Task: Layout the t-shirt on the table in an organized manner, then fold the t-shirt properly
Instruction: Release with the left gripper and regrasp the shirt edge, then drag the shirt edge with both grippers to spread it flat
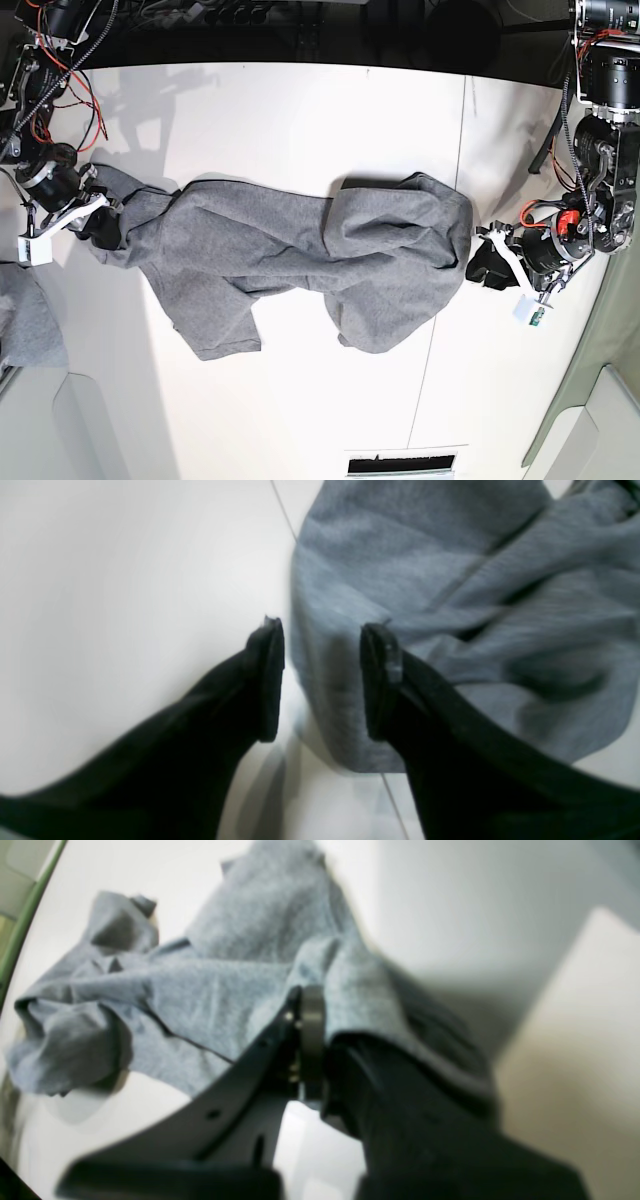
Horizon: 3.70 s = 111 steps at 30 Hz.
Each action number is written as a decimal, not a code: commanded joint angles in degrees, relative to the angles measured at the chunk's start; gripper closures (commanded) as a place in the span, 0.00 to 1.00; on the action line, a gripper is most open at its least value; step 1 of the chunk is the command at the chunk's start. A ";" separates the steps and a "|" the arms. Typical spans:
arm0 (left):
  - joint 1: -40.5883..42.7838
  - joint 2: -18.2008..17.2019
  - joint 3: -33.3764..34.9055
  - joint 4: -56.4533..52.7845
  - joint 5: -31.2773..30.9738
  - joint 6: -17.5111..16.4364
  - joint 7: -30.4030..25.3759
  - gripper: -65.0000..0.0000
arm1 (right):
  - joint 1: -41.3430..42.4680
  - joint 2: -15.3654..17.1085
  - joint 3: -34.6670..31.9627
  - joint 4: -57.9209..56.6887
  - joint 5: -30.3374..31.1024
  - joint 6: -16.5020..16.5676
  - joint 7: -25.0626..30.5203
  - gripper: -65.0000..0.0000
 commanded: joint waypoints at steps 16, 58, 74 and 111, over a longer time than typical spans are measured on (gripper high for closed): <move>17.46 3.69 -2.19 13.07 0.55 -9.00 0.72 0.58 | 1.51 0.90 -1.97 0.66 0.24 0.31 2.95 1.00; 21.44 -19.34 17.88 49.96 34.97 17.97 -0.26 1.00 | 1.03 8.26 5.25 2.40 8.39 0.59 -6.93 1.00; 39.01 -21.70 17.90 52.72 28.22 8.94 4.13 0.69 | -13.44 11.23 9.05 2.40 11.61 0.76 -6.84 1.00; -9.97 6.38 16.98 -17.11 13.27 9.29 -9.55 0.59 | 25.64 7.32 -19.74 -37.62 -15.04 -6.12 19.69 0.57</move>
